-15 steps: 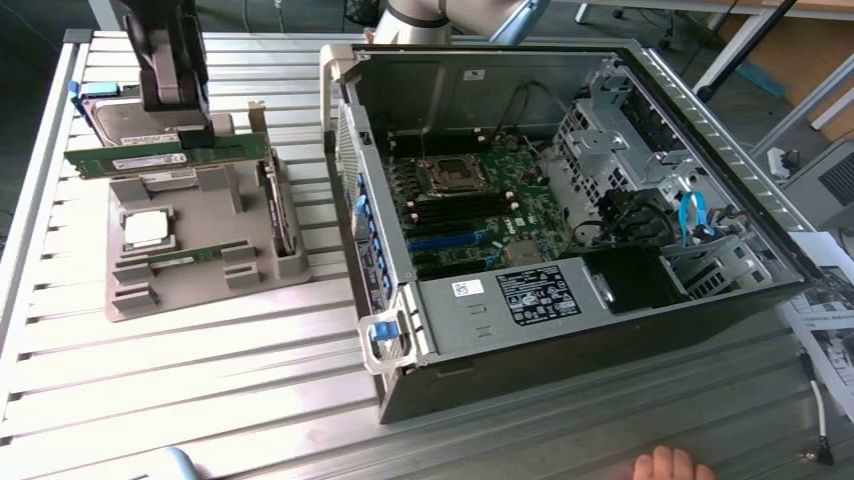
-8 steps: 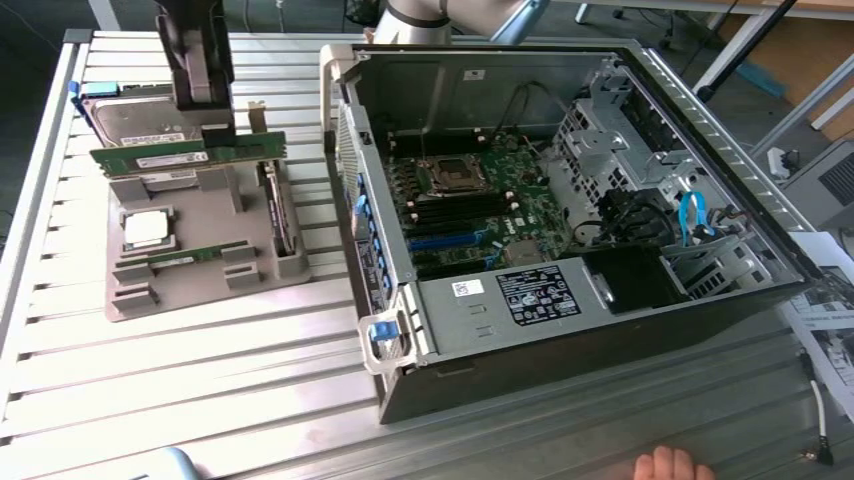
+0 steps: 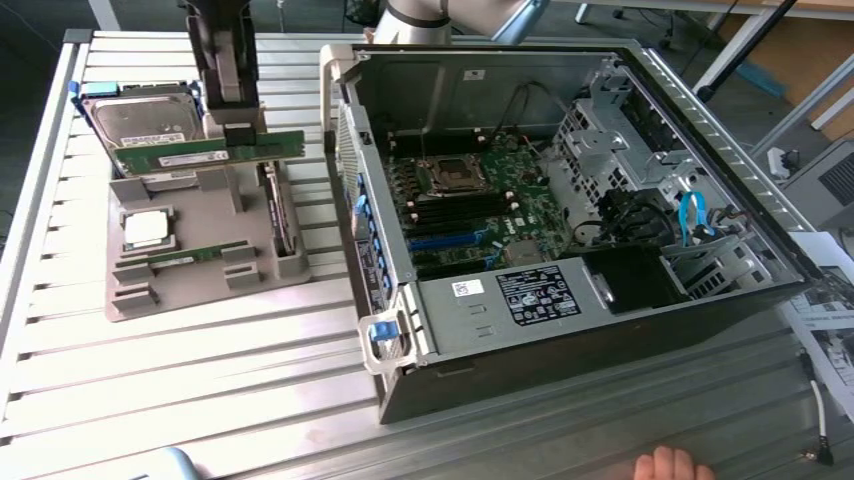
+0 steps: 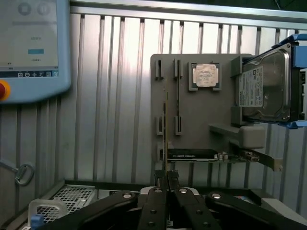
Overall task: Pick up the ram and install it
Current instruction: 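Pick up the ram and move it above insertion slot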
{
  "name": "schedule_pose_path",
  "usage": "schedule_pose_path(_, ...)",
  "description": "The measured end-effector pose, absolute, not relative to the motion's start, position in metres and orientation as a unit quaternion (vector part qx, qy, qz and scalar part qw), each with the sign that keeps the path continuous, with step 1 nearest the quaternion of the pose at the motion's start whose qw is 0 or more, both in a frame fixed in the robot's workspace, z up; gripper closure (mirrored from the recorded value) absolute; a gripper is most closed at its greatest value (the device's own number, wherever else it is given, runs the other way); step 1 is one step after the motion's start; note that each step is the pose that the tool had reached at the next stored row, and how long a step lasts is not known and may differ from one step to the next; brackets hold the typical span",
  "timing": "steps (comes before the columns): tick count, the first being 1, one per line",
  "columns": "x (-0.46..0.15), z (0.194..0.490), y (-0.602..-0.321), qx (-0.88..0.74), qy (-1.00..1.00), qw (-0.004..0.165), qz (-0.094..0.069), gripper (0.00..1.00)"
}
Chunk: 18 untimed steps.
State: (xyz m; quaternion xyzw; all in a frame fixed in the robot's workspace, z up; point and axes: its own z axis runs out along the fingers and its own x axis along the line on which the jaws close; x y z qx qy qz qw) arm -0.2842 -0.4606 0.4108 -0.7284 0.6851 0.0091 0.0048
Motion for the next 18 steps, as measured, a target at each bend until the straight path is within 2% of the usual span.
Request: schedule_pose_path(18,-0.245,0.411,-0.461,-0.728,0.685,0.007,0.007,0.88)
